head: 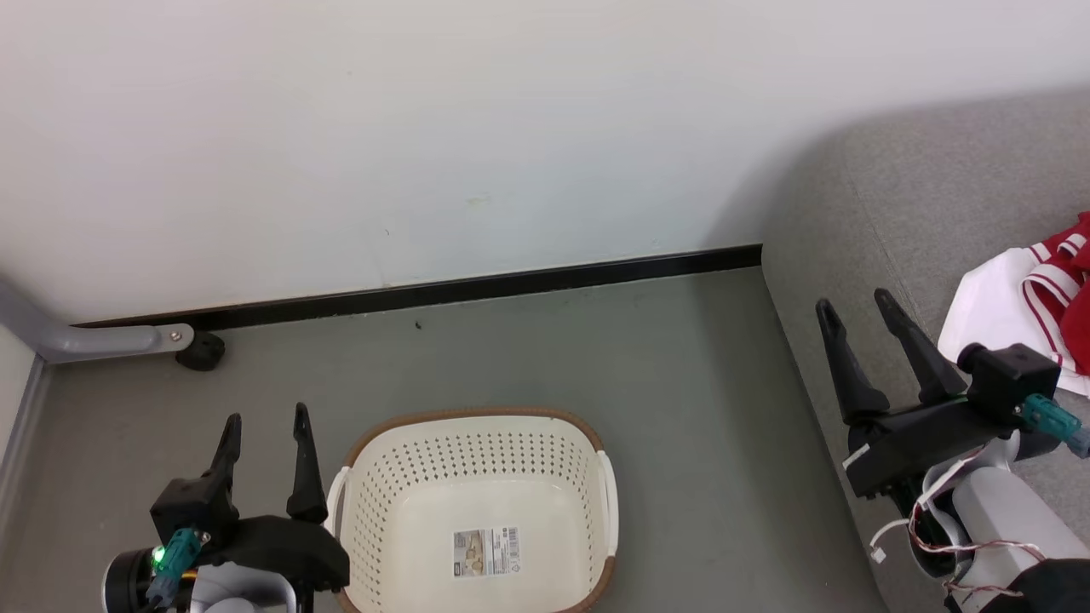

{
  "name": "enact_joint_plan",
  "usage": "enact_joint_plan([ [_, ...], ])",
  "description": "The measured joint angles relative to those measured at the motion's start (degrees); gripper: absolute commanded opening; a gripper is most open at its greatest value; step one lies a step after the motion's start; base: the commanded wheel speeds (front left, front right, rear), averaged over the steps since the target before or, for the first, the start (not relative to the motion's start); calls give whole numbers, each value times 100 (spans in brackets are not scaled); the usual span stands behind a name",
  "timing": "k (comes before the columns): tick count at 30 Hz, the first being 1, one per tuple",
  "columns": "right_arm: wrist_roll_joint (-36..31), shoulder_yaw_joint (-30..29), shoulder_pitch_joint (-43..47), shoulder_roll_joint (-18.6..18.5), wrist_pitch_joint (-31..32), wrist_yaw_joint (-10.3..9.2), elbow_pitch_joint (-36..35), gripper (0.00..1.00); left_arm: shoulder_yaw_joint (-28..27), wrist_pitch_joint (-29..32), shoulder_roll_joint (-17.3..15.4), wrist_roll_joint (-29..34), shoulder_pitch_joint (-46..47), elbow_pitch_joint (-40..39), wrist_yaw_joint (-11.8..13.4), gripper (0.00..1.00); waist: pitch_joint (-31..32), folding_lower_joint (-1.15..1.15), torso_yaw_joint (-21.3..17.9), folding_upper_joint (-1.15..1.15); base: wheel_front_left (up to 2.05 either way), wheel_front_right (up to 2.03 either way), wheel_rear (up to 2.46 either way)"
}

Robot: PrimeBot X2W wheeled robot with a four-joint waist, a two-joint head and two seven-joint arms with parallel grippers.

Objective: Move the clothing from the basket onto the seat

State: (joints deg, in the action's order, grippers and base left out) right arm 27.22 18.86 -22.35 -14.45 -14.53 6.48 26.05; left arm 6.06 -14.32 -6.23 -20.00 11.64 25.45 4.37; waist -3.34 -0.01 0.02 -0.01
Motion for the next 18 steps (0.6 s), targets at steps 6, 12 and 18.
enact_joint_plan([
  [6, -97, -18, 387, 58, 0, -185, -242, 100, -89, 0, -10, 51, -193, -51, 18, 100, 99, 1, 47, 1, 0, 0, 0],
  [12, -131, -43, 664, 192, 0, -344, -286, 100, -191, 0, -20, 152, -386, -86, 24, 100, 185, 1, 58, 1, 0, 0, 0],
  [18, -259, -49, 864, 207, 0, -500, -289, 100, -212, 0, -14, 236, -464, -101, 25, 100, 279, 1, 49, 1, 0, 0, 0],
])
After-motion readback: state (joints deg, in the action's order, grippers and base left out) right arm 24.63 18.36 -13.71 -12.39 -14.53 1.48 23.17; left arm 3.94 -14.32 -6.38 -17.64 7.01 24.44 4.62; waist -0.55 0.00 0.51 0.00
